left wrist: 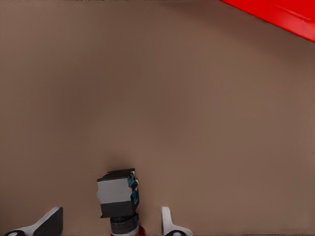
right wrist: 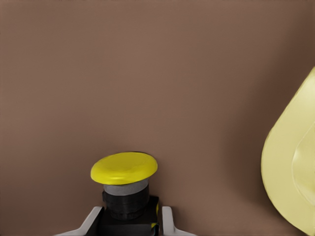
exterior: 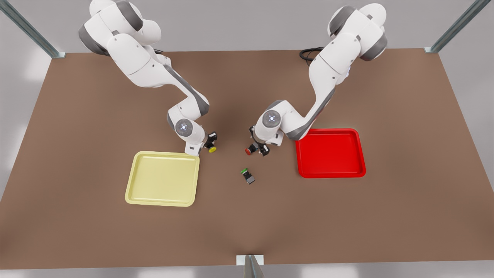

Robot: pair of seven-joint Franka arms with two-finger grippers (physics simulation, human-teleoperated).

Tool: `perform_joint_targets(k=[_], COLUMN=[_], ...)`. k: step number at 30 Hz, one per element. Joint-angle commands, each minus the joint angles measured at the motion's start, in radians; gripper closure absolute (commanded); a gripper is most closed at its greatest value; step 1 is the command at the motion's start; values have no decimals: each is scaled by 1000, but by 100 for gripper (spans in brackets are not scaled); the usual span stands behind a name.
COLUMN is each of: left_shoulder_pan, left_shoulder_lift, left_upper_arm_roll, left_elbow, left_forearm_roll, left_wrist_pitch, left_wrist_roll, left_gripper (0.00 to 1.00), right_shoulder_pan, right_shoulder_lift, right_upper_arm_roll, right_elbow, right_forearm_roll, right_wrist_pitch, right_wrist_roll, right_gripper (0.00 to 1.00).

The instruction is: Place the switches on the corresponding trays according to their colors

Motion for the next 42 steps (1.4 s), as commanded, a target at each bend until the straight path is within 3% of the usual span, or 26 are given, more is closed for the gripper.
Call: perform_joint_targets(k=[1,5,6,7,8,23,24,25,26,35,36,38,42], left_shoulder_pan=[0,-1,-1,-1,-1,-43,-43,-43,-43,-43,-43,-43,-43], left_shoulder_lift=[0,9,9,11,8,20,28,38,45,68,69,72,75], left_upper_arm_roll=[1,1,1,1,1,0,0,0,1,5,5,5,5], left_elbow=[-2,-11,-22,-31,-60,-63,-48,-35,-35,4,3,3,3], left_forearm_roll=[136,269,277,282,282,246,246,248,254,251,251,251,253], left_wrist_pitch=[25,52,52,66,65,0,0,0,0,8,3,3,3], left_wrist_roll=[-387,-525,-531,-533,-531,-809,-809,-809,-809,-809,-809,-809,-810], left_gripper=[0,0,0,0,0,0,0,0,0,0,3,24,38], right_shoulder_pan=[0,0,2,2,2,11,9,8,6,2,2,2,-2], right_shoulder_lift=[-1,-44,-42,-44,-42,-2,4,4,4,4,4,4,-19], right_upper_arm_roll=[0,2,2,2,2,-2,-2,-2,-2,-2,0,-2,2], right_elbow=[2,22,22,19,17,-12,-9,-6,-6,0,2,2,-3], right_forearm_roll=[0,8,8,8,6,-3,-26,-29,-29,-29,-29,-29,-29], right_wrist_pitch=[-2,-72,-71,-64,-61,-26,-28,-29,-29,-38,-40,-41,-61], right_wrist_roll=[2,2,2,2,2,-12,-12,-12,-14,-14,-14,-14,-12], right_gripper=[48,45,37,10,0,0,13,41,50,51,50,50,49])
